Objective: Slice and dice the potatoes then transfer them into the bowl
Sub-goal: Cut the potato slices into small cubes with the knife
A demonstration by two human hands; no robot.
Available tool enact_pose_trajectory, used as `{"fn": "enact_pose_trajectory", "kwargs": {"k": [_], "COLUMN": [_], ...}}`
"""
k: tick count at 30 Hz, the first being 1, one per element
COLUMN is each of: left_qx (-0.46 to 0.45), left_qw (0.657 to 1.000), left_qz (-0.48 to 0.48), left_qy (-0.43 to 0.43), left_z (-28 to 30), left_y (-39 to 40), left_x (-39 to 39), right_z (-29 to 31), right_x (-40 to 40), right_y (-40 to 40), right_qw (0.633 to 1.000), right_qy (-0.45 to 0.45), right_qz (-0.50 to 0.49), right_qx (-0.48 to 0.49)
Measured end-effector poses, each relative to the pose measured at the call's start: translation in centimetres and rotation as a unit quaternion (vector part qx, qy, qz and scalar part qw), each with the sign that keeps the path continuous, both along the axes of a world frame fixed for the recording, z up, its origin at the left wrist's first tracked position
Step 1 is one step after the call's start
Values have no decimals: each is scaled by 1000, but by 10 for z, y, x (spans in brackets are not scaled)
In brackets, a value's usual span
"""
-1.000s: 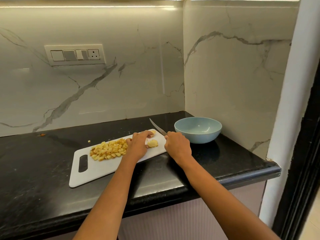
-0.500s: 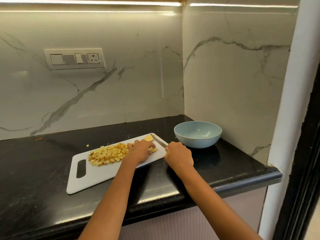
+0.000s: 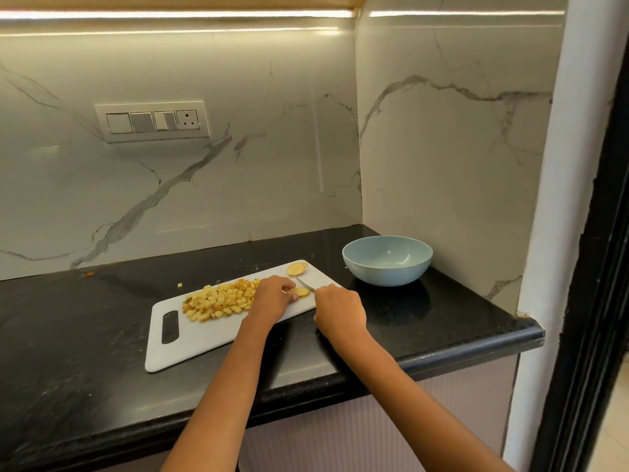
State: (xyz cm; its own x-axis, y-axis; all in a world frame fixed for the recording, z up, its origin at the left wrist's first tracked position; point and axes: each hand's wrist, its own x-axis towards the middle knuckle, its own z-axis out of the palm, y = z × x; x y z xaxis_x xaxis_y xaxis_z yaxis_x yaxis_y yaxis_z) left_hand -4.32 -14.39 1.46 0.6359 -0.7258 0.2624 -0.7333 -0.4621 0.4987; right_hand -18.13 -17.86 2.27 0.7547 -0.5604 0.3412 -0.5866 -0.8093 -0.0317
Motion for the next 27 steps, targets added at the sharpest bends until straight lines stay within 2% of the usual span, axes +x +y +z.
{"fn": "enact_pose_trajectory", "kwargs": {"k": [5,12,18,27], "left_qx": [-9,-23,-41,-59], "left_qw": [1000,999,999,998], "left_qz": [7,7,6,12], "left_qy": [-9,-22,-5,1], "left_z": [-1,-3,-4,-3], "left_y": [3,4,4,2], "left_x": [-3,-8,-6,-8], "right_z": [0,-1,-1,-1], "right_x": [0,-6,-8,0], "right_y": [0,2,8,14], "right_qw": [1000,998,999,1000], "right_qy": [7,-34,-30,-5], "right_qz": [-2,-20,-10,-8], "right_qx": [-4,40,40,-9]}}
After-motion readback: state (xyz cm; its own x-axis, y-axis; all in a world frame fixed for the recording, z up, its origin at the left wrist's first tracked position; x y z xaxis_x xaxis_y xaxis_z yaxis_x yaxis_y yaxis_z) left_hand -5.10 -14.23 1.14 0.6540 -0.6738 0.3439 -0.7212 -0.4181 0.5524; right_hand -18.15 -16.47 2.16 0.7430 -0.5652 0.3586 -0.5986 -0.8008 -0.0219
